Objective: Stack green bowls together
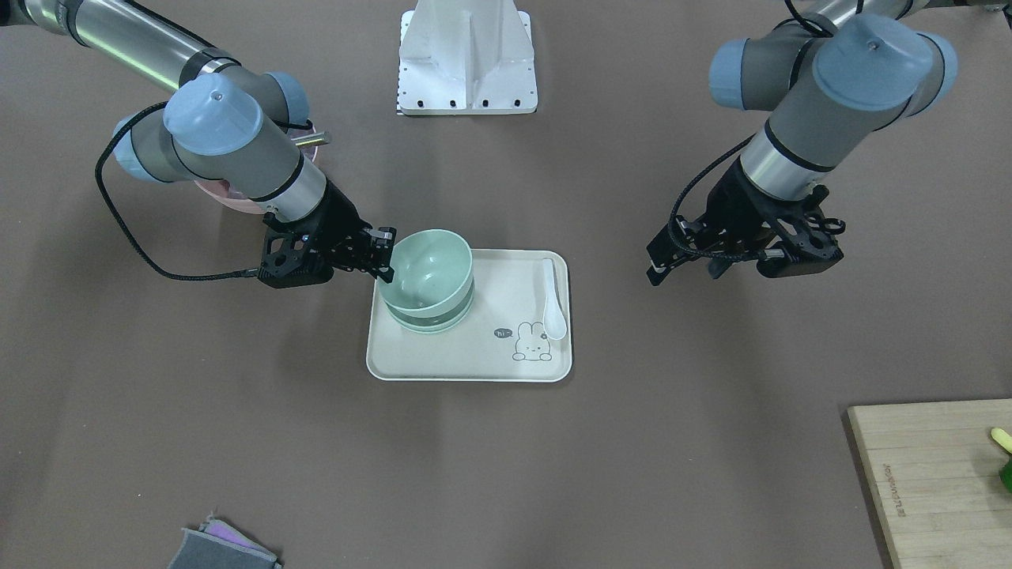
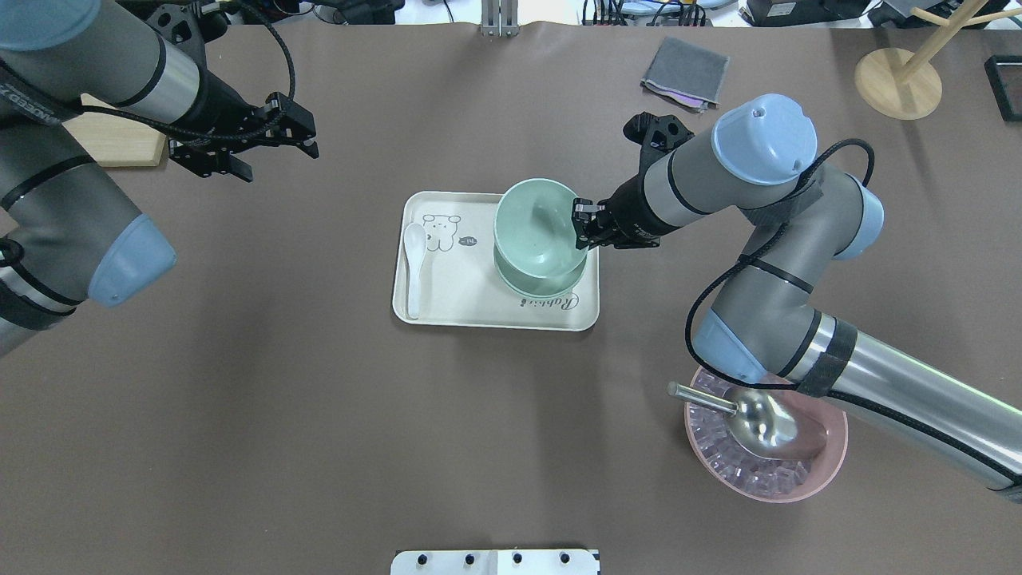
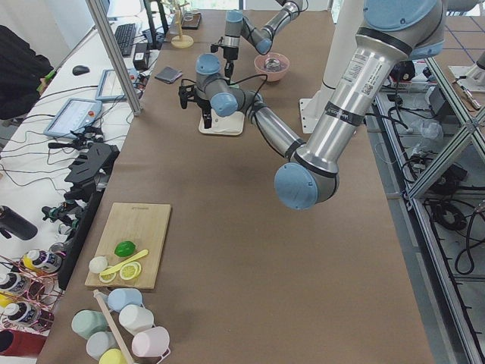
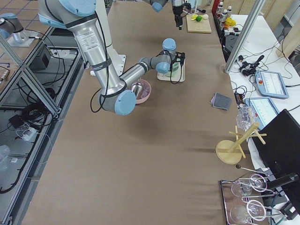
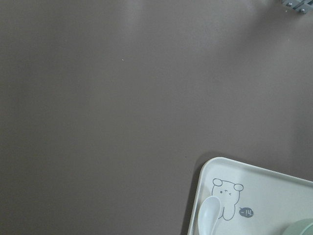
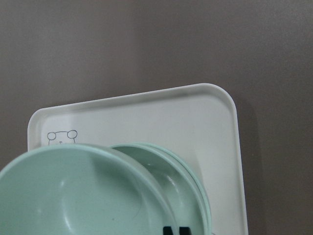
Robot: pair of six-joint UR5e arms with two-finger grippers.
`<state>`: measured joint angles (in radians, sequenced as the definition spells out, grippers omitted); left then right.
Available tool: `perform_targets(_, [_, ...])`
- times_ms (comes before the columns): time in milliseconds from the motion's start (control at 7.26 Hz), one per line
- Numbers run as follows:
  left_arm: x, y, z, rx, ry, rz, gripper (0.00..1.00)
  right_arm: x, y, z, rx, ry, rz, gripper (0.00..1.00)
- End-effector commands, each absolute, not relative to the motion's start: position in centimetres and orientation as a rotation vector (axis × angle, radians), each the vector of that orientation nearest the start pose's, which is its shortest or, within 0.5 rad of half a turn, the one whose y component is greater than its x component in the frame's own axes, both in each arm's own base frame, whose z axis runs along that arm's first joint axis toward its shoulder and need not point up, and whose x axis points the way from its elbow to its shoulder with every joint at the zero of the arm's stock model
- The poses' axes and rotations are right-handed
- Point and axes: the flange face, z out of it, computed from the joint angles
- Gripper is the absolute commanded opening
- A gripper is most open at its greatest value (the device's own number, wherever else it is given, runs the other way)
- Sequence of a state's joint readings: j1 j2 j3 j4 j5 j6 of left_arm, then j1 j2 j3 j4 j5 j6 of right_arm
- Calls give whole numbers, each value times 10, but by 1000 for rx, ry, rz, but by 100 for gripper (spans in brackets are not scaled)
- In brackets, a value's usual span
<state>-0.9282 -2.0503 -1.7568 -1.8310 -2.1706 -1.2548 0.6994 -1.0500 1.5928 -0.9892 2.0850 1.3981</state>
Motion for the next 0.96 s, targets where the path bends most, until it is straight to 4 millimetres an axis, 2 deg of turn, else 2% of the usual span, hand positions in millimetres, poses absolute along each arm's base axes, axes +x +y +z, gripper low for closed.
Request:
perform_targets(0, [318,-553,268,68,1049,-279,98,-459,-497,286,41,-1172,180,0])
perform_targets(138, [318,-553,268,67,1051,-278,98,-453,-502,287,44,-1170,195,99])
perform_targets(413, [318,-553,268,66,1050,-278,98,-450,-502,282,48,-1178,196,100])
perform_targets(551, [318,-553,269,65,1049,-279,98,-438,-506,275,36,-1191,204,100])
perform_targets(688, [317,-553,268,72,1053,-278,98,-404,-522,271,-7,-1214,217,100])
perform_targets(826, [310,-552,265,85,1060,-280,98,-357,-538,268,-46,-1207,258,100])
